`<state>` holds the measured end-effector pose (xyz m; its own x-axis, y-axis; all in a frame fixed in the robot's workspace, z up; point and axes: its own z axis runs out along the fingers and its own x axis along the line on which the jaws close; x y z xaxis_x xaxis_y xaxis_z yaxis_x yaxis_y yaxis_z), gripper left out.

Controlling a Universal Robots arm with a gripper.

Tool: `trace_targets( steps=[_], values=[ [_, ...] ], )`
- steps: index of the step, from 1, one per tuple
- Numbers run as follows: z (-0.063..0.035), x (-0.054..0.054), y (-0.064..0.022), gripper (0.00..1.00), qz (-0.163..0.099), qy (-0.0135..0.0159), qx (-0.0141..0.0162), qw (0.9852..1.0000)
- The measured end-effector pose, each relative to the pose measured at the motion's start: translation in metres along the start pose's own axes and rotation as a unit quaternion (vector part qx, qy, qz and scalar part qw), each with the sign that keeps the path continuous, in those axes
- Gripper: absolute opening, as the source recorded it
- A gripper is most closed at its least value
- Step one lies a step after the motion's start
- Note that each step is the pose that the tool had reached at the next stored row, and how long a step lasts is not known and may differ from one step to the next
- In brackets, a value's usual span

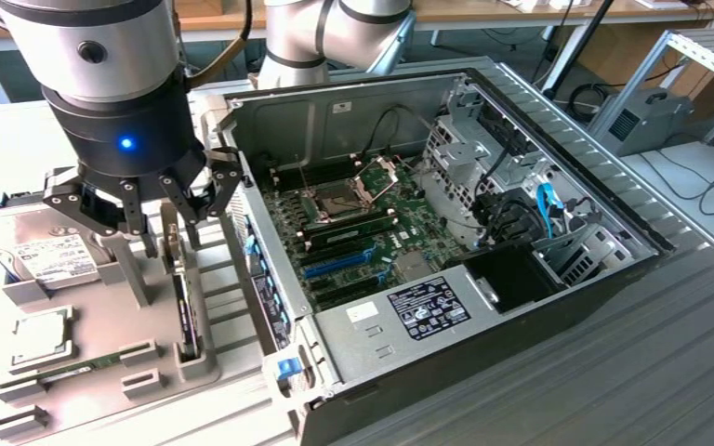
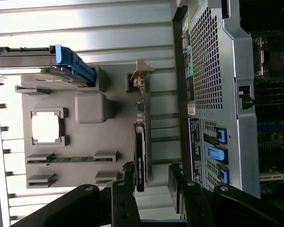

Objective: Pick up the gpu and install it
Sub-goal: 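Pick up the gpu and move the gpu toward the slot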

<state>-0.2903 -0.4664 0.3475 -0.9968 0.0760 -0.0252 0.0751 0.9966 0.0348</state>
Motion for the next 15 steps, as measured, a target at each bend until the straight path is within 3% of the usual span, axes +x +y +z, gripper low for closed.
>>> trace_targets(
  steps=[15],
  values=[
    [0.0056,0.0018,-0.0003,0.42,0.000,0.0000,0.0000,1.0000]
  ],
)
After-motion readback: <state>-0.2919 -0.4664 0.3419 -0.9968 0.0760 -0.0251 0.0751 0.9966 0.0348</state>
